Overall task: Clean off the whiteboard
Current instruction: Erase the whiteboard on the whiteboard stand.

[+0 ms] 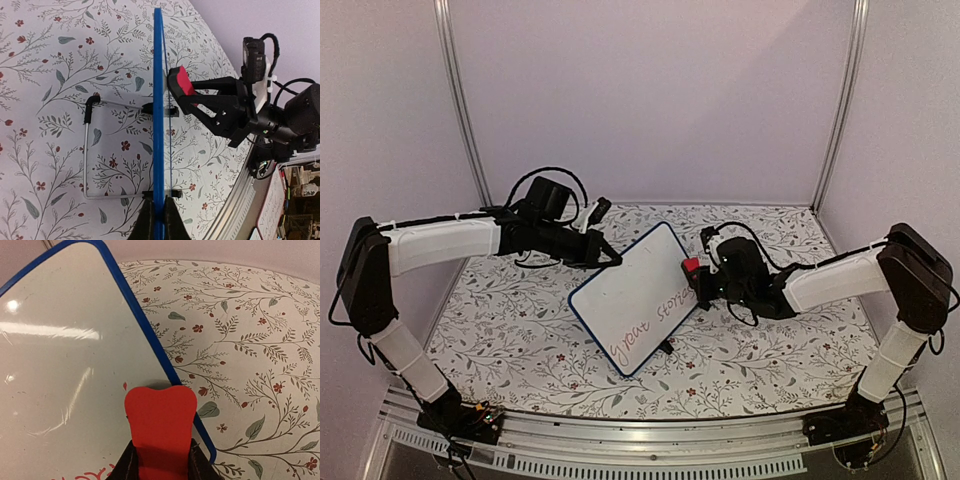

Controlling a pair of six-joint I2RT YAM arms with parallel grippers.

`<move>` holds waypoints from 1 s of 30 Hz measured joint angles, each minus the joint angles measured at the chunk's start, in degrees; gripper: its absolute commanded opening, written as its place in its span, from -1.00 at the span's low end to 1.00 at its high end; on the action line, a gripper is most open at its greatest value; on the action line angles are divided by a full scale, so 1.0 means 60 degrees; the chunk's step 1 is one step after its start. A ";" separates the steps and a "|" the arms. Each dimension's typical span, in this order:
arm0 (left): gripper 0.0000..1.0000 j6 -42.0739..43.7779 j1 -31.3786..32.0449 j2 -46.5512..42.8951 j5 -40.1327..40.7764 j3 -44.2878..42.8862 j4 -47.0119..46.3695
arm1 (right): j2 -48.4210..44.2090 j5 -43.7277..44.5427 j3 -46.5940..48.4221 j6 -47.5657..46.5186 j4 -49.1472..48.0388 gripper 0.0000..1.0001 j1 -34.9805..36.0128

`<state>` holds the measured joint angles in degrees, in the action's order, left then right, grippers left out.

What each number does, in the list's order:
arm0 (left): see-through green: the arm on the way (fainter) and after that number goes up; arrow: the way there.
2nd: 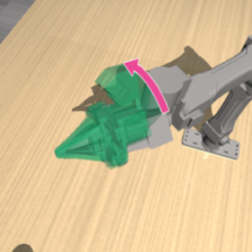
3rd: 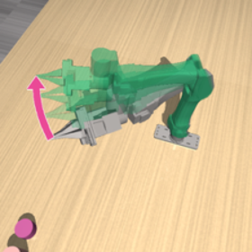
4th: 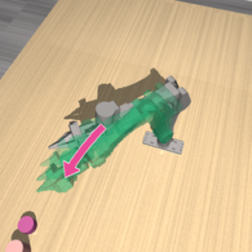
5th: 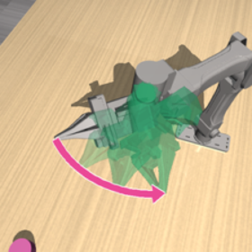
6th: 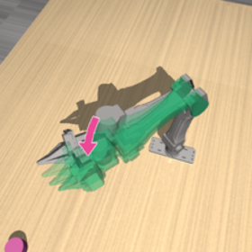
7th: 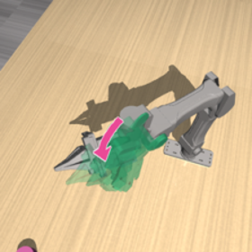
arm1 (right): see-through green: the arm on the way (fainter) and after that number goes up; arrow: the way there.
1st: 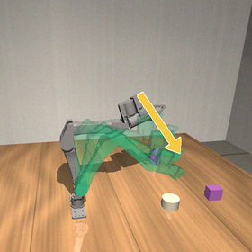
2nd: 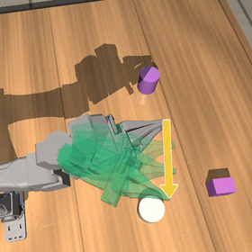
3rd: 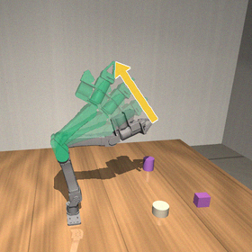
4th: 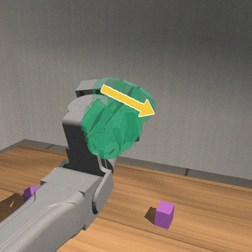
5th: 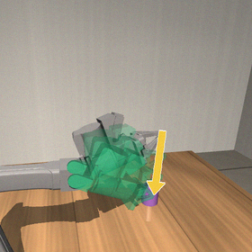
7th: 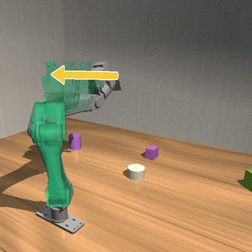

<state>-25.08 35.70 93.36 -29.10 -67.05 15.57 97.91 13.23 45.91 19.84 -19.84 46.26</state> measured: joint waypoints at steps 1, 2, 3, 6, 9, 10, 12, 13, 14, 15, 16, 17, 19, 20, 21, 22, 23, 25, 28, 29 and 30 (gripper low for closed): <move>-1.00 0.0011 0.0004 0.0000 -0.0007 0.0000 -0.0004 | 0.0007 -0.0004 0.0182 -0.0047 0.0011 -0.55 0.0011; -1.00 0.0025 0.0007 0.0000 -0.0015 0.0000 -0.0011 | 0.0025 -0.0004 0.0350 -0.0098 0.0018 -0.55 0.0022; -1.00 0.0033 0.0007 0.0000 -0.0026 0.0000 -0.0015 | 0.0069 -0.0004 0.0528 -0.0142 0.0029 -0.55 0.0036; -1.00 0.0025 0.0007 0.0007 -0.0004 0.0000 -0.0011 | 0.0208 -0.0004 0.0900 -0.0237 0.0153 -0.54 0.0040; -1.00 0.0007 0.0004 0.0018 0.0040 0.0000 0.0000 | 0.0328 0.0004 0.1180 -0.0291 0.0317 -0.55 0.0040; -1.00 0.0004 0.0004 0.0018 0.0051 0.0000 0.0004 | 0.0357 0.0011 0.1242 -0.0302 0.0357 -0.55 0.0040; -1.00 -0.0004 0.0004 0.0018 0.0084 0.0000 0.0022 | 0.0412 0.0022 0.1330 -0.0317 0.0415 -0.54 0.0040; -1.00 -0.0004 0.0004 0.0018 0.0106 0.0000 0.0029 | 0.0437 0.0022 0.1341 -0.0317 0.0415 -0.55 0.0040; -1.00 -0.0004 0.0004 0.0018 0.0113 0.0000 0.0029 | 0.0448 0.0022 0.1337 -0.0317 0.0404 -0.55 0.0040; -1.00 -0.0007 0.0004 0.0018 0.0117 0.0000 0.0033 | 0.0452 0.0022 0.1337 -0.0313 0.0404 -0.55 0.0040; -1.00 -0.0004 0.0004 0.0018 0.0117 0.0000 0.0033 | 0.0452 0.0022 0.1330 -0.0310 0.0393 -0.55 0.0040; -1.00 -0.0004 0.0004 0.0018 0.0117 0.0000 0.0033 | 0.0452 0.0018 0.1297 -0.0306 0.0353 -0.55 0.0040; -1.00 -0.0004 0.0004 0.0022 0.0106 0.0000 0.0029 | 0.0444 -0.0004 0.1140 -0.0277 0.0168 -0.56 0.0040; -1.00 -0.0004 0.0004 0.0022 0.0106 0.0000 0.0029 | 0.0433 -0.0018 0.1035 -0.0262 0.0047 -0.56 0.0040; -1.00 -0.0004 0.0004 0.0025 0.0098 0.0000 0.0029 | 0.0397 -0.0025 0.0882 -0.0233 -0.0036 -0.55 0.0040; -1.00 -0.0004 0.0004 0.0029 0.0084 0.0000 0.0029 | 0.0350 -0.0040 0.0732 -0.0208 -0.0076 -0.56 0.0040; -1.00 -0.0004 0.0004 0.0029 0.0076 0.0000 0.0022 | 0.0291 -0.0055 0.0565 -0.0197 -0.0098 -0.55 0.0047; -1.00 0.0000 0.0004 0.0029 0.0069 0.0000 0.0022 | 0.0208 -0.0055 0.0284 -0.0164 -0.0127 -0.55 0.0080; -1.00 -0.0004 0.0004 0.0029 0.0066 0.0000 0.0022 | 0.0117 -0.0047 0.0000 -0.0127 -0.0127 -0.55 0.0186; -1.00 -0.0004 0.0004 0.0029 0.0066 0.0000 0.0022 | 0.0102 -0.0036 -0.0051 -0.0124 -0.0135 -0.55 0.0226; -1.00 -0.0004 0.0004 0.0029 0.0062 0.0000 0.0022 | 0.0098 -0.0011 -0.0095 -0.0095 -0.0138 -0.55 0.0266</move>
<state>-25.10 35.73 93.54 -28.73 -67.05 15.70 98.50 13.17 45.34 19.27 -20.67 47.86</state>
